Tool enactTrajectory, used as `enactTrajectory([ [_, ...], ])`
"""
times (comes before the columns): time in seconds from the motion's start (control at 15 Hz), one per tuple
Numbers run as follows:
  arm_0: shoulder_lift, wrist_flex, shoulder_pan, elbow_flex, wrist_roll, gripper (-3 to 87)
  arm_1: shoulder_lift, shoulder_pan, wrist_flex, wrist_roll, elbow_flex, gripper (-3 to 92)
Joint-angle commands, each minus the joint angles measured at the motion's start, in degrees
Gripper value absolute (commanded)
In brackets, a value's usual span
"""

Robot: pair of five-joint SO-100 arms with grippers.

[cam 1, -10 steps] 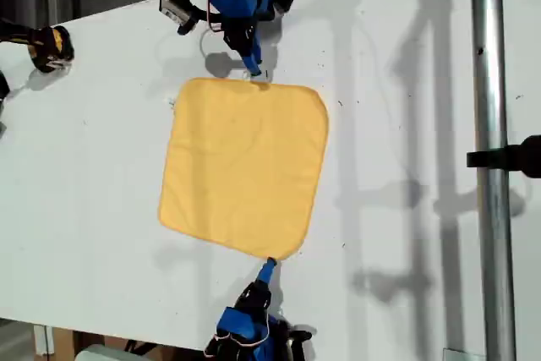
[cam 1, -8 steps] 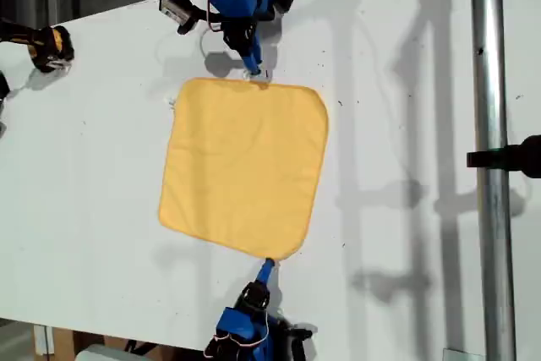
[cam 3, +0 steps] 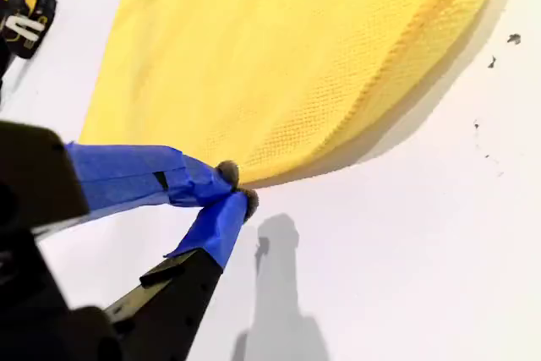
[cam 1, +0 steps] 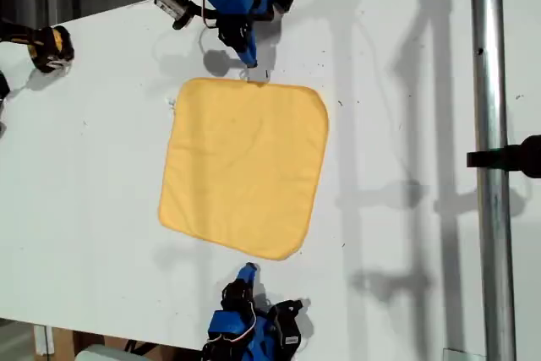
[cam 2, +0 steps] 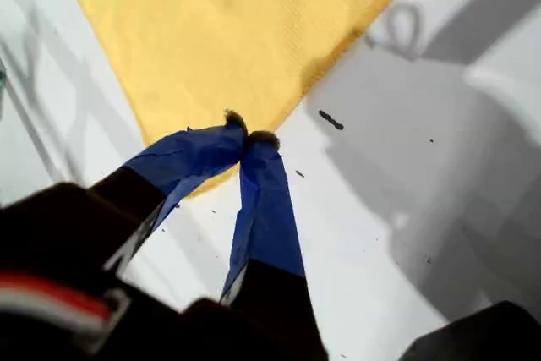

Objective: Grasp corners of a towel and fold twice.

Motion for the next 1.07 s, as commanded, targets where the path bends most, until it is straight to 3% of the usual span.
enactTrajectory([
  [0.0,0.18,-0.62,-0.79,0.0,-0.26,-0.4,-3.25,-0.79,-0.53,-2.46,-8.79,-0.1],
  [0.4,0.18,-0.62,-0.53,0.0,-0.62,-0.6,-35.07,-5.63,-4.04,-13.45,-35.16,-0.1],
  [0.73,0.18,-0.62,-0.62,0.0,-0.62,-0.5,-65.74,-15.91,4.13,-18.37,-65.3,-0.2],
  [1.0,0.18,-0.62,-0.53,0.0,-0.7,-0.5,-79.54,-23.73,8.0,-18.19,-78.84,-0.2],
])
